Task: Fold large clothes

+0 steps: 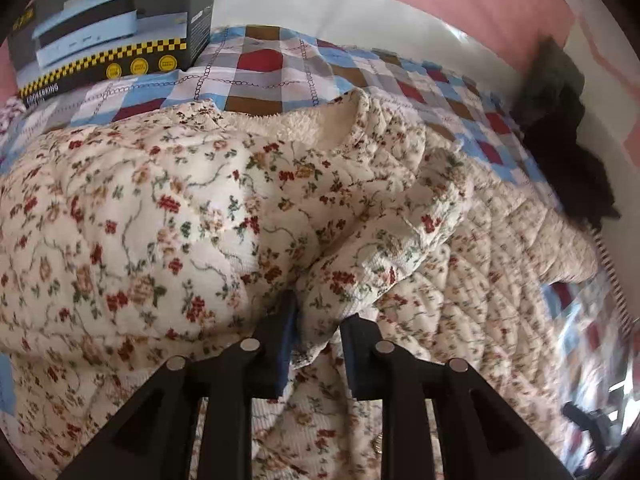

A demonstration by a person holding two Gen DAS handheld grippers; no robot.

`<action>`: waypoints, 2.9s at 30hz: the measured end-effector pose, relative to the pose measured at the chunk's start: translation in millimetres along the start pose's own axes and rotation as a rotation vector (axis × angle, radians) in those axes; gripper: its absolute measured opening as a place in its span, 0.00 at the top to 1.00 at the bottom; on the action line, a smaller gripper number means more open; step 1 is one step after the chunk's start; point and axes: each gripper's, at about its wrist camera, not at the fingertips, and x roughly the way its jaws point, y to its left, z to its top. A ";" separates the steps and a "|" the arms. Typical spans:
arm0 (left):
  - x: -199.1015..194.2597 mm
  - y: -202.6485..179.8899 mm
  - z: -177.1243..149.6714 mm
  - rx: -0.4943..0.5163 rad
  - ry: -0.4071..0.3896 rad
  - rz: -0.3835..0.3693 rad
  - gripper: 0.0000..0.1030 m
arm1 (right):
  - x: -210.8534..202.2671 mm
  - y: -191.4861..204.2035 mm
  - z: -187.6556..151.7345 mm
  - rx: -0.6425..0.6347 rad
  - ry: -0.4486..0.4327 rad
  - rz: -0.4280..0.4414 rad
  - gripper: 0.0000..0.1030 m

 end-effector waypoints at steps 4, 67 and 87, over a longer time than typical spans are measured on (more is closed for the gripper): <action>-27.2 4.7 1.0 -0.023 -0.010 -0.161 0.17 | -1.2 1.1 10.1 0.036 -0.009 0.055 0.16; -128.1 -14.9 -80.9 0.032 -0.078 0.061 0.65 | -32.9 -123.6 9.7 0.418 -0.090 0.169 0.42; -57.8 1.9 -41.4 0.013 -0.049 0.163 0.63 | 53.9 -352.4 58.6 0.885 -0.189 0.124 0.41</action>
